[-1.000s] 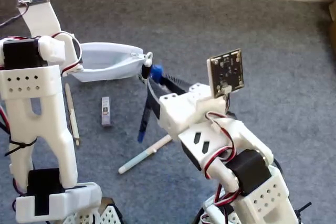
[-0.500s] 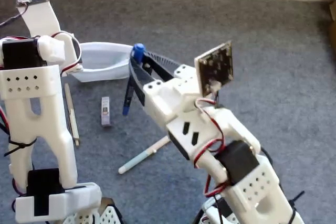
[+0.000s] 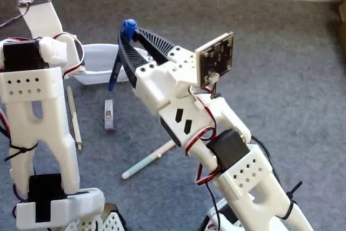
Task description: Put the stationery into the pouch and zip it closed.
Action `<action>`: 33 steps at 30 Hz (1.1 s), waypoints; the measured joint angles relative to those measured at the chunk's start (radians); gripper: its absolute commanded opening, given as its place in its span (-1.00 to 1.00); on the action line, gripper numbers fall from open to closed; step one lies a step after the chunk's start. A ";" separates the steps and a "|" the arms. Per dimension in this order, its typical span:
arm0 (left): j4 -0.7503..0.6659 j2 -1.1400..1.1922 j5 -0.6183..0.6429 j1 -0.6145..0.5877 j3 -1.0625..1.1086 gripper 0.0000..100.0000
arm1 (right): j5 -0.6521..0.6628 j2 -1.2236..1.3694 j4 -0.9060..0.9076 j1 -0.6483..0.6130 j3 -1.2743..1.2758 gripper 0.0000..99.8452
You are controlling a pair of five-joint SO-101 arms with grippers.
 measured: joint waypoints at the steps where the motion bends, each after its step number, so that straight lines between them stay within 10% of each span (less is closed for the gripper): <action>1: 0.000 0.000 0.000 0.000 0.000 -0.99 | 0.000 0.000 -0.018 0.000 0.000 -0.99; 33: 0.000 0.000 0.000 0.000 0.000 -0.99 | 0.112 0.195 -0.388 -0.002 0.028 -0.99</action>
